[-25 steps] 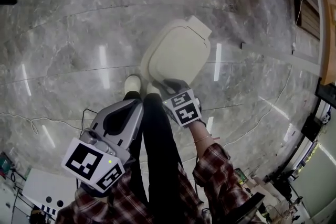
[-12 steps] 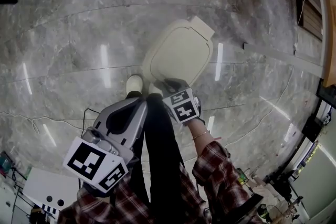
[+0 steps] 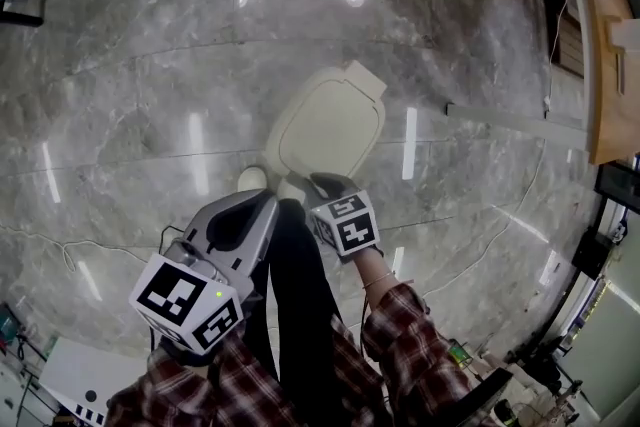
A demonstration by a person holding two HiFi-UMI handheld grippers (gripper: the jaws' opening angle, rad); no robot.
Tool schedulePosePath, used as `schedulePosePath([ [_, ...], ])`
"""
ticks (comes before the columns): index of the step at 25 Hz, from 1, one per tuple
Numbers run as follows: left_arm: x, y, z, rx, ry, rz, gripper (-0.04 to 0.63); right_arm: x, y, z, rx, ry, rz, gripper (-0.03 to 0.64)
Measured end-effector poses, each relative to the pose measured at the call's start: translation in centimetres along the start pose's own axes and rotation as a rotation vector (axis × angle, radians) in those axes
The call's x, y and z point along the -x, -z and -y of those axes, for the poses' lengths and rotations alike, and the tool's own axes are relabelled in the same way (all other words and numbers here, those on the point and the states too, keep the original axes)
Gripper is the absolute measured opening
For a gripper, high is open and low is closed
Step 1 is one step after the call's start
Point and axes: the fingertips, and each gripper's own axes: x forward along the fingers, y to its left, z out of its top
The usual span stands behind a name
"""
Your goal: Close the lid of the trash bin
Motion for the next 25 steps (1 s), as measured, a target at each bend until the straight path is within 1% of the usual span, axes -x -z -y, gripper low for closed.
schedulePosePath([
  [2,0.3,-1.2,1.3,-0.019,0.012,0.010,0.009,3.1,-1.9,-0.8,-0.019,-0.009,0.055,0.057],
  [6,1.0,-5.8,4.5,-0.097,0.056,0.076,0.009,10.7,-8.6,-1.9,0.012,-0.001,0.206,0.057],
  [9,3.4,-9.1,8.7,-0.127,0.076,0.105,0.011,18.3,-12.4,-4.7,0.029,0.002,0.300,0.057],
  [13,6.9,-13.3,14.2,-0.203,0.105,0.159,0.009,28.2,-17.3,-9.3,0.072,-0.019,0.456,0.057],
  [16,9.9,-15.9,17.8,-0.244,0.124,0.226,0.009,34.6,-19.8,-12.6,0.144,-0.028,0.542,0.054],
  [18,11.8,-17.8,20.0,-0.267,0.149,0.271,0.009,38.5,-21.6,-14.2,0.179,-0.008,0.610,0.043],
  [20,13.6,-19.7,22.2,-0.307,0.181,0.299,0.009,42.2,-23.2,-15.6,0.202,0.028,0.691,0.043],
  [23,15.8,-21.5,24.9,-0.369,0.215,0.327,0.009,46.4,-24.2,-17.9,0.227,0.056,0.783,0.035],
  [25,16.8,-22.0,26.3,-0.387,0.238,0.344,0.009,48.2,-24.1,-19.0,0.230,0.051,0.821,0.035],
])
